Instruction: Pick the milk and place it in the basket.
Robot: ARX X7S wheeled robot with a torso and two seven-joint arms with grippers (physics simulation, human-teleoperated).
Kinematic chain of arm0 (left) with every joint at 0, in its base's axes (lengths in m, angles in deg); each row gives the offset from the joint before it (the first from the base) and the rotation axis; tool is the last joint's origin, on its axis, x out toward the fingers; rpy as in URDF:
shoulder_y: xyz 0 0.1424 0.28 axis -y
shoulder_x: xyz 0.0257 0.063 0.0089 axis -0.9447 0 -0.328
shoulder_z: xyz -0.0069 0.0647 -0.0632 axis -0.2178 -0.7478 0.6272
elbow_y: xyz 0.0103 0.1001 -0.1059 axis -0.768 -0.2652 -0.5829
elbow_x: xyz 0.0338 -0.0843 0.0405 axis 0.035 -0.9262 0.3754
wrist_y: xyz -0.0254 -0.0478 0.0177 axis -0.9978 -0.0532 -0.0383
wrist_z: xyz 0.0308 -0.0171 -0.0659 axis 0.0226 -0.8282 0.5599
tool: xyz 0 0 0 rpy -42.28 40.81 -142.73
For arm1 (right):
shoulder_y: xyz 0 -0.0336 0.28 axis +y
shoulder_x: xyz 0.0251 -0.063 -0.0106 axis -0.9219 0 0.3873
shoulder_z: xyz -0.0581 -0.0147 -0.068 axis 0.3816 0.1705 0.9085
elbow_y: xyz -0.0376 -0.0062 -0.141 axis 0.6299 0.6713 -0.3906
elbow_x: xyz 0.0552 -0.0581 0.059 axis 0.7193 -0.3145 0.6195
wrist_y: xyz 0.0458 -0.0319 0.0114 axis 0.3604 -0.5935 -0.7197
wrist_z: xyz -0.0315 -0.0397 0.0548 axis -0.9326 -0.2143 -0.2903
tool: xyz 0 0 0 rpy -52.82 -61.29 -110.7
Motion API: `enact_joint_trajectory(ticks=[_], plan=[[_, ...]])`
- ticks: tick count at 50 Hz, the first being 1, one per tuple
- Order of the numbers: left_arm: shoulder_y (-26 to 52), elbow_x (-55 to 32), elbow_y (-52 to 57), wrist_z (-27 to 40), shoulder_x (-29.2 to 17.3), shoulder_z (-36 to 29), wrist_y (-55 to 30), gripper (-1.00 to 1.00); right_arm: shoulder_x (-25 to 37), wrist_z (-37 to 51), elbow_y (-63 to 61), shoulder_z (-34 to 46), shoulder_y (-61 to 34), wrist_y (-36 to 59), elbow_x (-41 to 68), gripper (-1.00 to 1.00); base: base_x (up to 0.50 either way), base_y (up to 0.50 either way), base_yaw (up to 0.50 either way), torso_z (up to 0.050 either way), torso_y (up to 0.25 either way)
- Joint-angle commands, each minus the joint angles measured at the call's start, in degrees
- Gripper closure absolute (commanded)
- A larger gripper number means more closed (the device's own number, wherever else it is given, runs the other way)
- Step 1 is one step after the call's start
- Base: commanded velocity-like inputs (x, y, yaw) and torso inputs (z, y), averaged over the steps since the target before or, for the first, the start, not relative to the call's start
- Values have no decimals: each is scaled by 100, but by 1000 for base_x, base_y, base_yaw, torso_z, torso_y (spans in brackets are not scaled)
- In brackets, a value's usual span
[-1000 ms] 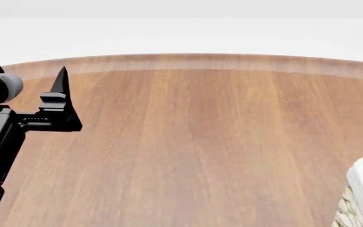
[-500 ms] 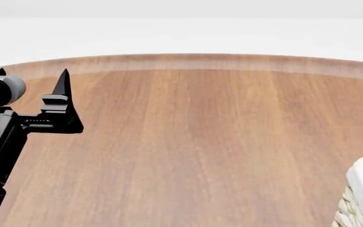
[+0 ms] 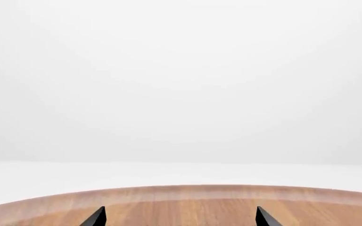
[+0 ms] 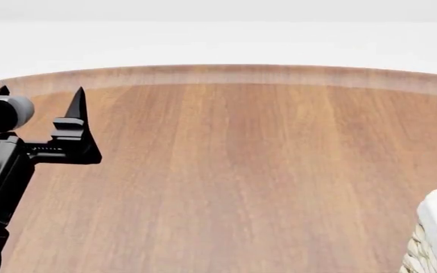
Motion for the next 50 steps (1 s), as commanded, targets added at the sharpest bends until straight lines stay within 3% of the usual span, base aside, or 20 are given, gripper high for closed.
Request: enact_joint_trajectory(ticks=[1,19,20,40,44,50], plan=[[-21,9,-69,-1,-21,-42,69,-100,-183,-1103,-160,188,264,-590,-1125,100,0,0,0,0,0],[-14,-34,-112,13,-64,-67,97,-100,-400,-1552,211,547,375,-974,-1514,100,0,0,0,1,1],[-14,-38,-113,15,-68,-64,99,-100,-396,-1552,197,586,369,-999,-1558,-100,0,0,0,0,10],[-37,-81,-137,40,-86,-107,148,-100,-383,-1722,169,1055,169,-1033,-1574,-100,0,0,0,0,0],[-32,-80,-155,51,-70,-135,159,-100,-473,-2018,103,2118,-598,-934,-1613,-100,0,0,0,0,0],[-49,-96,-140,66,-55,-179,158,-100,-1130,-3042,190,3921,-1751,-1221,-2230,-100,0,0,0,0,0]])
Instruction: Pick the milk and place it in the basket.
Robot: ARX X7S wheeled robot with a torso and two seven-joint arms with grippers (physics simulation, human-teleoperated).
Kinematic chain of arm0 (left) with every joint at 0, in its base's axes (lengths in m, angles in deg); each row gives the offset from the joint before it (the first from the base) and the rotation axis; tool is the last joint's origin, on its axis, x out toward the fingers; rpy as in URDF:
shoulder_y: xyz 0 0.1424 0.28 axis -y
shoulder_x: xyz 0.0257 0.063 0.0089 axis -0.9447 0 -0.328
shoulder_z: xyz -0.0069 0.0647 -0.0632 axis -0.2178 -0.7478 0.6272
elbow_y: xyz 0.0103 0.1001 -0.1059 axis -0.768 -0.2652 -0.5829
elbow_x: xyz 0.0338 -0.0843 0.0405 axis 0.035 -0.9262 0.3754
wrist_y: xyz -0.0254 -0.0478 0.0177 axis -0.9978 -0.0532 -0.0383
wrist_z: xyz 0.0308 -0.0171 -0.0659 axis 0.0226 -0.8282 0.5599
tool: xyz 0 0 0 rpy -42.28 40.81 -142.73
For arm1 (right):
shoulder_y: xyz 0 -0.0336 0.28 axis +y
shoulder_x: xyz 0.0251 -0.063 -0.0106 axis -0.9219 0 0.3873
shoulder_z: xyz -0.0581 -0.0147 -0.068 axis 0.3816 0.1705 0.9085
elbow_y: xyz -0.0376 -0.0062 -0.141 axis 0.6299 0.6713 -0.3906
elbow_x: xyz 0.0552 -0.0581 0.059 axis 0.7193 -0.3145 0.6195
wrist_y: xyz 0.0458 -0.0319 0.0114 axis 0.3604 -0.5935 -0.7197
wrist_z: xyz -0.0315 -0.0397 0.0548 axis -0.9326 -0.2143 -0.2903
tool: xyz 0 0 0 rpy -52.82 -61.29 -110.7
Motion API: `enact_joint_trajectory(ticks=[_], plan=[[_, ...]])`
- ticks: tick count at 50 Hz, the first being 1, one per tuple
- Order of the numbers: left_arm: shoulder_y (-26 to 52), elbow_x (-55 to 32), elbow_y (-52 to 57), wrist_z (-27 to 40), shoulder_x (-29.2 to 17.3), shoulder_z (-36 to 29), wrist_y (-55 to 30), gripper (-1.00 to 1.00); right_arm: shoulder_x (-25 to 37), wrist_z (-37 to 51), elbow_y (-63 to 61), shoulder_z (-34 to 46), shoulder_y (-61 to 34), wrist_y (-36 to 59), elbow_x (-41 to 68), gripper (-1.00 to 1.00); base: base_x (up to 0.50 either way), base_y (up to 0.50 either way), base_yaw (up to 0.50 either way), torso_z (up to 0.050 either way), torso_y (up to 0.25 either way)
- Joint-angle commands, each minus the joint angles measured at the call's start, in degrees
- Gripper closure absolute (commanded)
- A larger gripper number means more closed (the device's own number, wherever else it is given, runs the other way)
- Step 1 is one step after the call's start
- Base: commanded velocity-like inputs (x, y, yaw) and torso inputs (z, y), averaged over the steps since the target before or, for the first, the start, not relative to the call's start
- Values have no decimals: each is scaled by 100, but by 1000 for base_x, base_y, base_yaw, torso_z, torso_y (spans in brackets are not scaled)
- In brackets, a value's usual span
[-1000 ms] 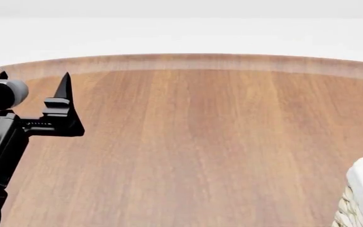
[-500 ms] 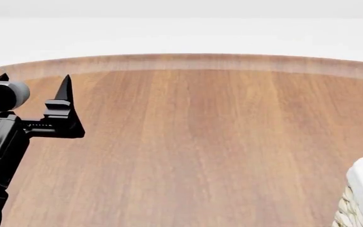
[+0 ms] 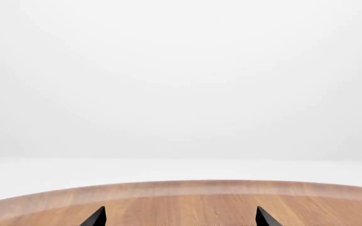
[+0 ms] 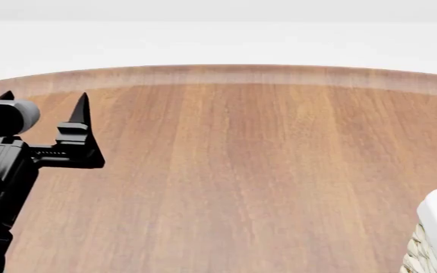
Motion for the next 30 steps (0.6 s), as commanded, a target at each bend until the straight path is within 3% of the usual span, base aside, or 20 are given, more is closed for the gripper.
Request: enact_joint_trajectory(ticks=[1,13,30], plan=[[-4,-26,1,28,15,-60,1,-100,-645,-1148,71,2221,-1364,-271,-631,-100,0,0,0,0,0],[19,-73,117,84,20,-134,-60,-100,-1351,-1770,234,3512,-1907,-574,-1255,-100,0,0,0,0,0],[18,-113,173,132,1,-198,-70,-100,-1495,-2044,315,3792,-1739,-976,-1497,-100,0,0,0,0,0]])
